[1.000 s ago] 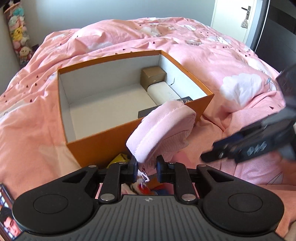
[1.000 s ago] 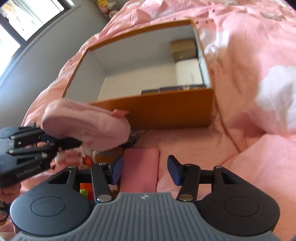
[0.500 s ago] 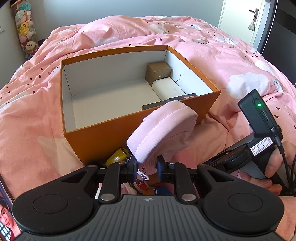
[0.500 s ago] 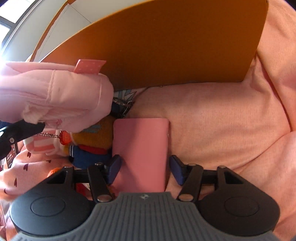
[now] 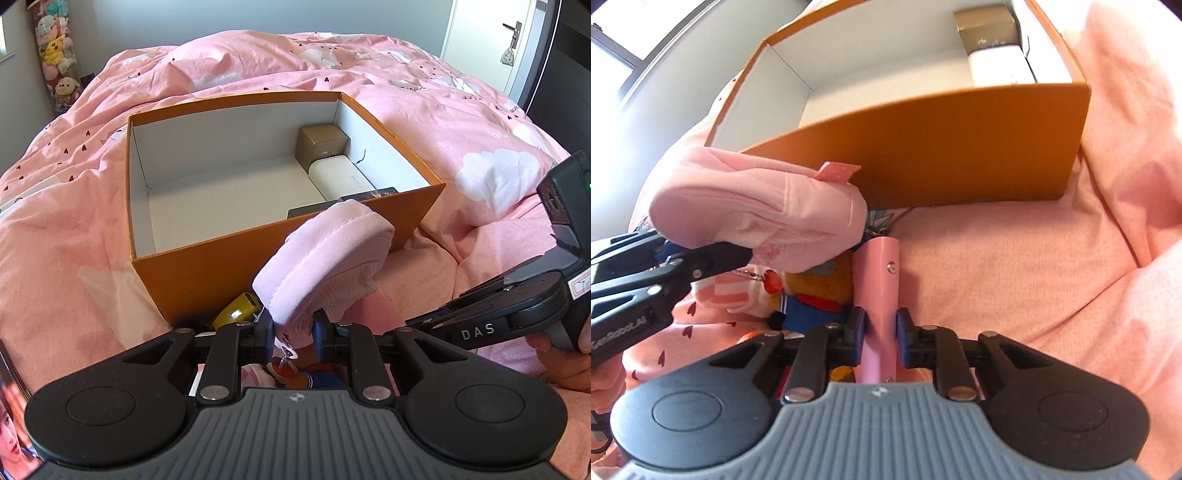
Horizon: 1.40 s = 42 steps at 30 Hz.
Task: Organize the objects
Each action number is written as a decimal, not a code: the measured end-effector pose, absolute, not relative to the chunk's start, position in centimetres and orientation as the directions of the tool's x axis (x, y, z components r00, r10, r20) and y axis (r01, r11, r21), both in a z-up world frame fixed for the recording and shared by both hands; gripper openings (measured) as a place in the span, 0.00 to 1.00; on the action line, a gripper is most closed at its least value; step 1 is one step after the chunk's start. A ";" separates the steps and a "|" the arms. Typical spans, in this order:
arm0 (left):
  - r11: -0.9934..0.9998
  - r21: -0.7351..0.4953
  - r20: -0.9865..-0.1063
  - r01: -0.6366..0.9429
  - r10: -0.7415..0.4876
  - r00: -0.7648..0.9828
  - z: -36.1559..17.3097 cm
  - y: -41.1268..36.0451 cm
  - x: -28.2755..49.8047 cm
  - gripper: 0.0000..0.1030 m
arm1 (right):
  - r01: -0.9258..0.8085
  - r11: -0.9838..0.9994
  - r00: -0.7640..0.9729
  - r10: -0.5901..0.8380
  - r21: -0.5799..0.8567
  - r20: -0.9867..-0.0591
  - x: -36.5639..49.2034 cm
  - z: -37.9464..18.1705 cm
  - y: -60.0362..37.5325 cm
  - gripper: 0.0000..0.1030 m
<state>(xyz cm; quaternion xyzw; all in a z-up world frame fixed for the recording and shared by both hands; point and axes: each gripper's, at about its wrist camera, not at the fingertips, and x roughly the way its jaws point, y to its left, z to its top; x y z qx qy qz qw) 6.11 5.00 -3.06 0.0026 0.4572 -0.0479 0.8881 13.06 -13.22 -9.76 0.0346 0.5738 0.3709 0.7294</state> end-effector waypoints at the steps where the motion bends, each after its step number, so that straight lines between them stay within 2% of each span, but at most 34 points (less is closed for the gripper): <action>1: 0.995 -0.045 -0.810 0.084 -0.086 0.580 -3.1 5.1 6.1 0.21 | -0.509 0.724 0.079 0.578 0.466 -0.812 12.9 -9.4 -13.3 0.18; 17: 0.983 -0.147 -0.737 0.113 -0.185 0.649 0.7 5.0 5.5 0.21 | -0.574 0.735 0.254 0.580 0.362 -0.774 11.4 -1.8 -16.7 0.17; 27: 0.982 -0.148 -0.681 0.121 -0.190 0.707 4.8 6.1 8.0 0.21 | -0.593 0.704 0.346 0.660 0.390 -0.667 13.8 5.2 -18.3 0.17; 34: 0.989 -0.103 -0.722 0.104 -0.147 0.676 5.5 8.2 12.8 0.21 | -0.597 0.688 0.375 0.694 0.412 -0.614 18.8 6.8 -15.9 0.17; 42: 0.996 -0.062 -0.798 0.067 -0.090 0.596 3.5 10.8 18.3 0.21 | -0.576 0.712 0.379 0.668 0.402 -0.641 25.6 4.0 -10.5 0.17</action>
